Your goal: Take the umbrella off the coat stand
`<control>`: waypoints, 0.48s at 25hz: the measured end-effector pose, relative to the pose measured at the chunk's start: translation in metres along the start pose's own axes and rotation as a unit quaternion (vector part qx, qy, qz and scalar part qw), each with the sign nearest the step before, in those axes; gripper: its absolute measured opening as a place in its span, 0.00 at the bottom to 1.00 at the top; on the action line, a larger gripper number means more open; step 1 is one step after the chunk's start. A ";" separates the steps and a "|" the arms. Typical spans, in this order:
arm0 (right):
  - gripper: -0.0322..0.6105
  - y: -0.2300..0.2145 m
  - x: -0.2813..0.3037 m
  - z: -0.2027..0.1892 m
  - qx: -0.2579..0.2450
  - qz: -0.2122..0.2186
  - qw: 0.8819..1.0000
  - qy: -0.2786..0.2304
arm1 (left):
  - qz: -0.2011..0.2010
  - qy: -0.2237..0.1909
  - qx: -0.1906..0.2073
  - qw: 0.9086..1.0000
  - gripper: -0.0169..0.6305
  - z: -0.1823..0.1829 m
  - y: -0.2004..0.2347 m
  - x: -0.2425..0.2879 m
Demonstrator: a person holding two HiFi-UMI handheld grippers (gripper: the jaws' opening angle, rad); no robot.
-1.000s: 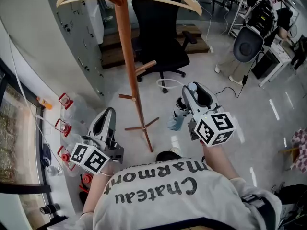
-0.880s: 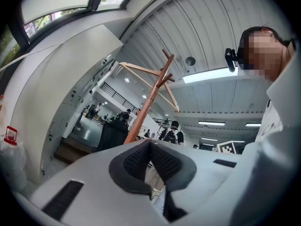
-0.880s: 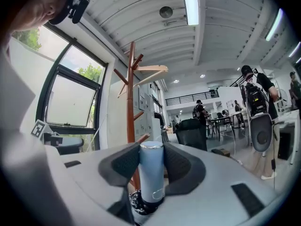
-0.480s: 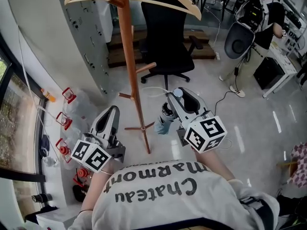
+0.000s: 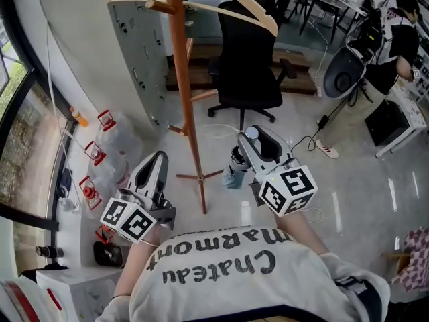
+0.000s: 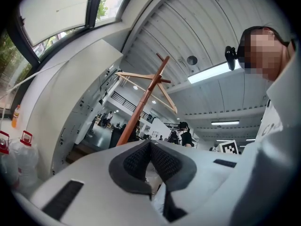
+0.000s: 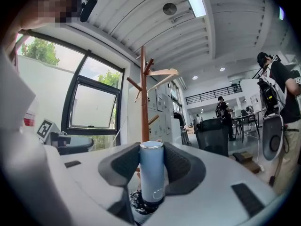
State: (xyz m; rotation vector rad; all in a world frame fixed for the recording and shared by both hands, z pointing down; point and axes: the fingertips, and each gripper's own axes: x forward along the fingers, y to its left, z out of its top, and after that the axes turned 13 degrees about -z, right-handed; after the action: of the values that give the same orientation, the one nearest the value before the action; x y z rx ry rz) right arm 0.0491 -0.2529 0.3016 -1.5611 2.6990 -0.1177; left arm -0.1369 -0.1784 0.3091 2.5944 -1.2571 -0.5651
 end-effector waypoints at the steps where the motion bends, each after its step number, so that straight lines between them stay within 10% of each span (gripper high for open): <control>1: 0.31 -0.001 -0.002 0.000 0.001 0.004 1.000 0.001 | 0.003 0.001 0.000 1.000 0.06 -0.002 -0.003 -0.001; 12: 0.31 -0.014 -0.040 -0.014 0.006 0.027 1.000 0.012 | 0.034 0.003 0.007 0.999 0.06 -0.020 -0.048 -0.018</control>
State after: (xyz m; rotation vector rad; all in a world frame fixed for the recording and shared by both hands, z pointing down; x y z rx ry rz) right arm 0.0803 -0.2244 0.3154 -1.4923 2.7507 -0.1517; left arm -0.1052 -0.1342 0.3155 2.5517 -1.3455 -0.5372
